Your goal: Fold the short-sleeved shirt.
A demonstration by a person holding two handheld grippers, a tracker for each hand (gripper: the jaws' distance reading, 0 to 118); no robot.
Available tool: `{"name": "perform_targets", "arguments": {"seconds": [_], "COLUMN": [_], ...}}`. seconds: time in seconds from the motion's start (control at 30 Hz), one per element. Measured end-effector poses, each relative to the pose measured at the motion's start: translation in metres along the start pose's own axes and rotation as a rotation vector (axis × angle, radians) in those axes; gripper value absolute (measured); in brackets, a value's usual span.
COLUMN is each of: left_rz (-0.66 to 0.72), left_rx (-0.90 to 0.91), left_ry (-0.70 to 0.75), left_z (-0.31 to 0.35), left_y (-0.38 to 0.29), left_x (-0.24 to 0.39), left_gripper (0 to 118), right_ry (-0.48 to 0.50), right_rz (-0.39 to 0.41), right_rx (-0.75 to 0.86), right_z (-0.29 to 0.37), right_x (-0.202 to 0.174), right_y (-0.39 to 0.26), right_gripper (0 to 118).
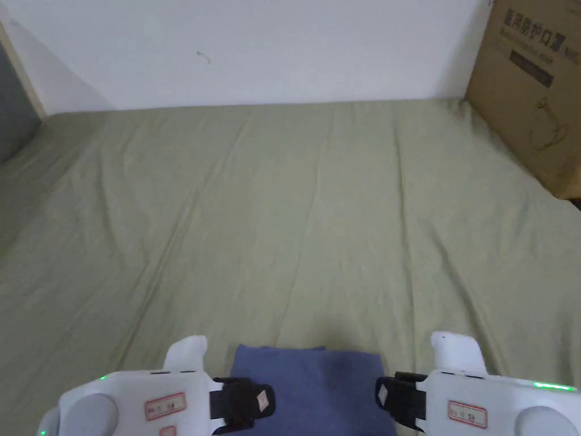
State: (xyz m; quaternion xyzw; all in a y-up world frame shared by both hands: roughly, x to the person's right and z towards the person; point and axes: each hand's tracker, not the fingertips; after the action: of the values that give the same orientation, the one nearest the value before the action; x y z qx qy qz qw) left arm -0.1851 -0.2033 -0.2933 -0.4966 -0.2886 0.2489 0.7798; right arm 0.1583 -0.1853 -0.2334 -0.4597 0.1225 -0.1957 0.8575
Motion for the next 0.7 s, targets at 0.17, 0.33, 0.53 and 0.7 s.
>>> {"name": "perform_targets", "arguments": {"seconds": [0.17,0.33,0.53,0.7], "left_rz": [0.087,0.121,0.194,0.294], "left_rx": [0.047,0.059,0.006,-0.081], "left_ry": [0.025,-0.081,-0.176,-0.334], "left_z": [0.038,0.041,0.003,-0.049], "left_y": [-0.012,-0.024,-0.020,-0.013], "left_x": [-0.053,-0.077,-0.091,-0.104], "left_gripper": [0,26,117,118], "right_ry": [0.042,0.009,0.011,-0.028], "right_rz": [0.082,0.068,0.055,0.110], "right_rx": [-0.133,-0.219,-0.226,-0.218], "right_z": [-0.069,-0.109,-0.103,-0.103], "right_x": [-0.029,-0.016,-0.017,-0.025], "right_y": [0.006,-0.003,0.001,-0.001], "right_gripper": [0,0,0,0]}}
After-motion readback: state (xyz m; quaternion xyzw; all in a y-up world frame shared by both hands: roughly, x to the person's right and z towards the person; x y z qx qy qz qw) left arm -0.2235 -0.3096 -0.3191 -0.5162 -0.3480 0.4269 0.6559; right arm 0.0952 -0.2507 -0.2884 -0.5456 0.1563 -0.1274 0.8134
